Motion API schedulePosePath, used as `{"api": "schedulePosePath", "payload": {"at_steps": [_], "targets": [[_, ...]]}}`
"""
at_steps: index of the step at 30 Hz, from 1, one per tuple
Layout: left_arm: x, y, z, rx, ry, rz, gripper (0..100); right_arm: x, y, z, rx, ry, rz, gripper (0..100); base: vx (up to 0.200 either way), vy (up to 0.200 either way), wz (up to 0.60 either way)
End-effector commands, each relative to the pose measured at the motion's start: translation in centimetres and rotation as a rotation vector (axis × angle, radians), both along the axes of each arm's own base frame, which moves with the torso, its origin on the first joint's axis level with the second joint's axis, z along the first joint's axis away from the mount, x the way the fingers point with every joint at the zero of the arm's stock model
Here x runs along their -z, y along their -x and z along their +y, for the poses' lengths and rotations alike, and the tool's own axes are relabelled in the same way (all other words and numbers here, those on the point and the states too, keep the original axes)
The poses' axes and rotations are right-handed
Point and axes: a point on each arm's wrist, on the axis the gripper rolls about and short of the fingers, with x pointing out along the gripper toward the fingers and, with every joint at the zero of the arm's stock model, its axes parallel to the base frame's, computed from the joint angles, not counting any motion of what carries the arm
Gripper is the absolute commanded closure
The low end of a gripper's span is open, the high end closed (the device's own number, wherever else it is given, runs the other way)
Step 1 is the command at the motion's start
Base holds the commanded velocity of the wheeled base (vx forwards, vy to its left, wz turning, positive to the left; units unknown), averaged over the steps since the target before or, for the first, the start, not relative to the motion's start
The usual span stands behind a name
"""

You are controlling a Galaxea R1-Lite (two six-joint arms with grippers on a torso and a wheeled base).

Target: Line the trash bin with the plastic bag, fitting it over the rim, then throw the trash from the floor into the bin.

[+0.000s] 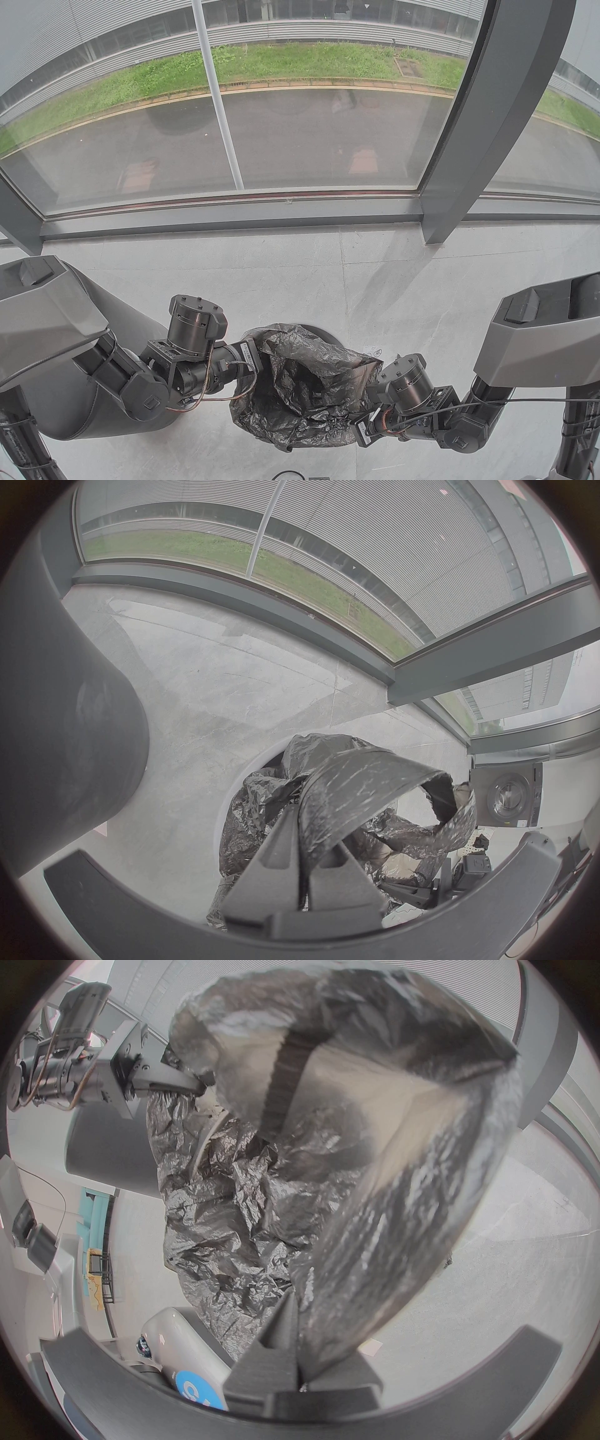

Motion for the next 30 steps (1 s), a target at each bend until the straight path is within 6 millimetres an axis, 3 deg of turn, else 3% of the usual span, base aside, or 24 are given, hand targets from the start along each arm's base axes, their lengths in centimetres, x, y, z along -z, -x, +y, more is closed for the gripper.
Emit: {"api": "schedulePosePath", "payload": {"at_steps": [1,16,17,25,30], "targets": [[0.7,-0.1,-0.1,0.000,-0.006,0.012,100,0.6,0.2,-0.2,0.005,0.023,0.012,100,0.000,0.000,0.00],[0.9,0.2,0.0,0.000,-0.002,0.003,100,1.2,0.4,-0.5,0.045,0.076,0.002,100,0.000,0.000,0.00],[0.8,0.1,0.0,0.001,-0.001,0.002,100,1.2,0.6,-0.6,0.044,0.080,0.005,0,0.000,0.000,0.00],[0.8,0.1,0.1,0.000,-0.001,0.002,100,0.9,1.1,-1.0,0.042,0.083,0.008,0,0.000,0.000,0.00],[0.8,0.2,0.1,-0.001,-0.002,0.002,100,-0.5,1.2,-0.9,0.041,0.053,-0.021,0,0.000,0.000,0.00]]}}
